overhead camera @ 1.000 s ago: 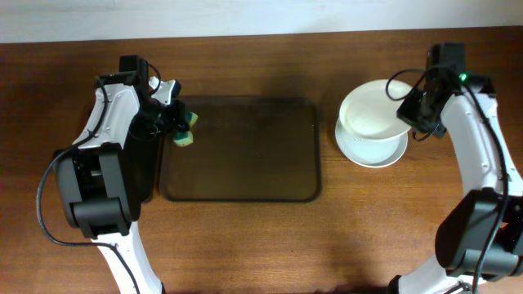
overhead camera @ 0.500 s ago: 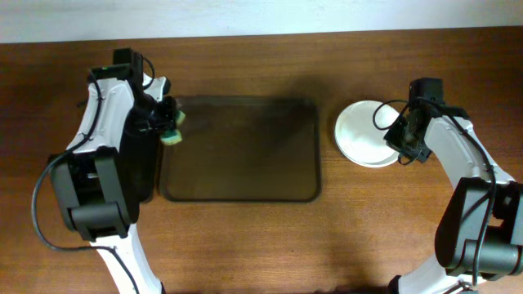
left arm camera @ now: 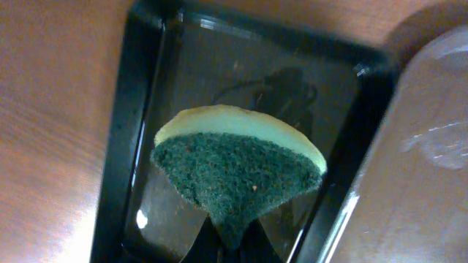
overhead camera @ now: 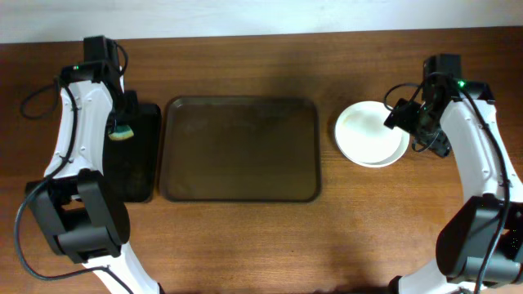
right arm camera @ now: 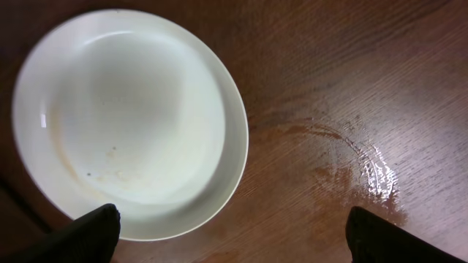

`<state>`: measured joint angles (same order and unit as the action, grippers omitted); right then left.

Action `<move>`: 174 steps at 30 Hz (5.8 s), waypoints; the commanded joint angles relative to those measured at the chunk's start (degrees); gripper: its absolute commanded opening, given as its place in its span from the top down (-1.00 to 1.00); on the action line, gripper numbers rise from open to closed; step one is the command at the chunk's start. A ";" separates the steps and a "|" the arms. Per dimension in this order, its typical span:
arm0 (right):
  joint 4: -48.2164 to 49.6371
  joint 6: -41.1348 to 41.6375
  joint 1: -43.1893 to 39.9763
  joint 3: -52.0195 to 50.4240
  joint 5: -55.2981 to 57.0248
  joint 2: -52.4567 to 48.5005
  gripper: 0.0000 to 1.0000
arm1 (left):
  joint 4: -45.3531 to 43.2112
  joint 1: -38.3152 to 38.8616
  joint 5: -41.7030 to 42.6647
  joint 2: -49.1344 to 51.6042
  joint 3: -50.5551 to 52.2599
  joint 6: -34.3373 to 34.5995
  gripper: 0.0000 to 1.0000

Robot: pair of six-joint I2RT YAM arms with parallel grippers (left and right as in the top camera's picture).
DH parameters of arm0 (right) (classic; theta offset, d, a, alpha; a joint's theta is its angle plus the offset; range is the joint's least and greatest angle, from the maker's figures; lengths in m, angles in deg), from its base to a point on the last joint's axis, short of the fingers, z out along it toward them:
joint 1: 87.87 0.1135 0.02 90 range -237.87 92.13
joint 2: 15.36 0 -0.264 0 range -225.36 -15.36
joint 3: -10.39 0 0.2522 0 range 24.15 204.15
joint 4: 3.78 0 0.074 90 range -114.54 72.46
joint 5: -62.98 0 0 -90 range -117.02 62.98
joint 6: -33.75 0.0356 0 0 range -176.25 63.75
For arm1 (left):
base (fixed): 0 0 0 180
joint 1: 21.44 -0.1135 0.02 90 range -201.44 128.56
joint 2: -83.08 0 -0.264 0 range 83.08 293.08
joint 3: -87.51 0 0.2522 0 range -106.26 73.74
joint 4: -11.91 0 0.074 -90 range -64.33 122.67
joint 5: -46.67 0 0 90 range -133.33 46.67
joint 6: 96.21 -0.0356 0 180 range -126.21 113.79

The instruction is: Clean dirty plates on tray and stack at the side

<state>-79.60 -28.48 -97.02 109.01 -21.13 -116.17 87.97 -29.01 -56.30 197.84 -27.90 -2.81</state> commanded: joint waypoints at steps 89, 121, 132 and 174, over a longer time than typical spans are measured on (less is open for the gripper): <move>57.64 -8.66 9.46 -84.54 -6.75 100.50 -0.97 | -23.80 1.14 -0.46 -53.24 25.62 -3.34 -0.98; 57.61 -8.66 9.46 -84.54 -6.75 100.50 -0.97 | -57.99 1.57 7.21 -114.14 101.11 -12.74 -0.99; 57.64 -8.66 9.46 -84.54 -6.75 100.50 -0.97 | -57.99 1.57 7.21 -114.14 101.11 -12.74 -0.98; 57.61 -8.66 9.46 -84.54 -6.75 100.50 -0.97 | -57.99 1.57 7.21 -114.14 101.11 -12.72 -0.98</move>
<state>-21.94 -37.18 -87.97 24.94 -27.38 -16.04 29.96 -27.66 -49.70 83.92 72.88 -14.40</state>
